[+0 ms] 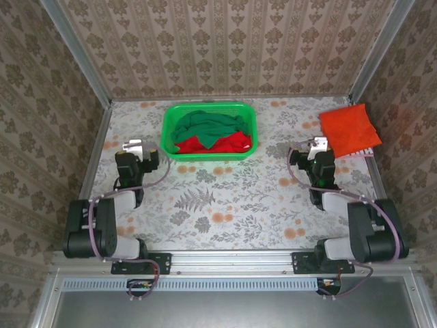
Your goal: Fold and stack the t-shirts
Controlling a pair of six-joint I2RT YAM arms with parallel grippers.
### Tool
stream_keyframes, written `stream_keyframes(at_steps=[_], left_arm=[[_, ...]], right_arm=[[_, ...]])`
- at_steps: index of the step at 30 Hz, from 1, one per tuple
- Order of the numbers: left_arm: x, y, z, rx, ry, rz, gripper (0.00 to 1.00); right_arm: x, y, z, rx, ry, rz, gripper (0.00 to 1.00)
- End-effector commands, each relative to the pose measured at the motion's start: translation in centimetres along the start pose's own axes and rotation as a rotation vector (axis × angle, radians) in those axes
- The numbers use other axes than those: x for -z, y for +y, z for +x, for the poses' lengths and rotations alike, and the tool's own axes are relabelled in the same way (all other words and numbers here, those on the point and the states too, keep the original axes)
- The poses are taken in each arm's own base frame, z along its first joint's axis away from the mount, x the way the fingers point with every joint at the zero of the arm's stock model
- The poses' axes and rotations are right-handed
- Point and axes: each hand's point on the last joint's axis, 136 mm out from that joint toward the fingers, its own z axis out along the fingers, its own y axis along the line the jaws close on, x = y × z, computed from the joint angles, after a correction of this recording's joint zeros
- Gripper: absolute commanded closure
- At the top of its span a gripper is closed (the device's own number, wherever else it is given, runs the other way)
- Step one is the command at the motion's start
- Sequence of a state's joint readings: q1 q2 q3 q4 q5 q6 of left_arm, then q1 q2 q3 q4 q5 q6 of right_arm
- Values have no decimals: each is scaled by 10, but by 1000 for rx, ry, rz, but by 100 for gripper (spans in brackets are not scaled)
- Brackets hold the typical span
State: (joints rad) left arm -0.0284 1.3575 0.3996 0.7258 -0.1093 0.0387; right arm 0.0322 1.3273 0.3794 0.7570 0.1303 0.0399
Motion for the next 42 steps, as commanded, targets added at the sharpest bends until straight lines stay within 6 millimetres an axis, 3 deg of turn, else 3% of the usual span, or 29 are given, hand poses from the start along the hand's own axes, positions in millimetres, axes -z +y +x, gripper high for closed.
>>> stream_keyframes(at_steps=[1,7,12,19,25,32,37,42], left_arm=[[16,9,0,-6,31,-53,0],[43,9,-28,1,-5,-32,0],[58,-5,-56,4,-24,50,0],[62,-52,-86,-25,13,213,0],[53,-97,-98,-52,91,300,0],[20,-126,-91,25,256,291,0],[-9,-119,-69,64,423,173,0],[-29,-109,-49,29,568,99,0]], right_arm=[[14,-1,-7,3,14,-6,0],[36,6,-31,7,-4,-54,0],[55,18,-48,3,-10,-122,0],[75,46,-68,33,-14,-229,0],[79,87,-79,112,-1,-345,0],[74,137,-86,187,25,-477,0],[68,163,-90,191,28,-535,0],[63,173,-85,190,50,-558,0]])
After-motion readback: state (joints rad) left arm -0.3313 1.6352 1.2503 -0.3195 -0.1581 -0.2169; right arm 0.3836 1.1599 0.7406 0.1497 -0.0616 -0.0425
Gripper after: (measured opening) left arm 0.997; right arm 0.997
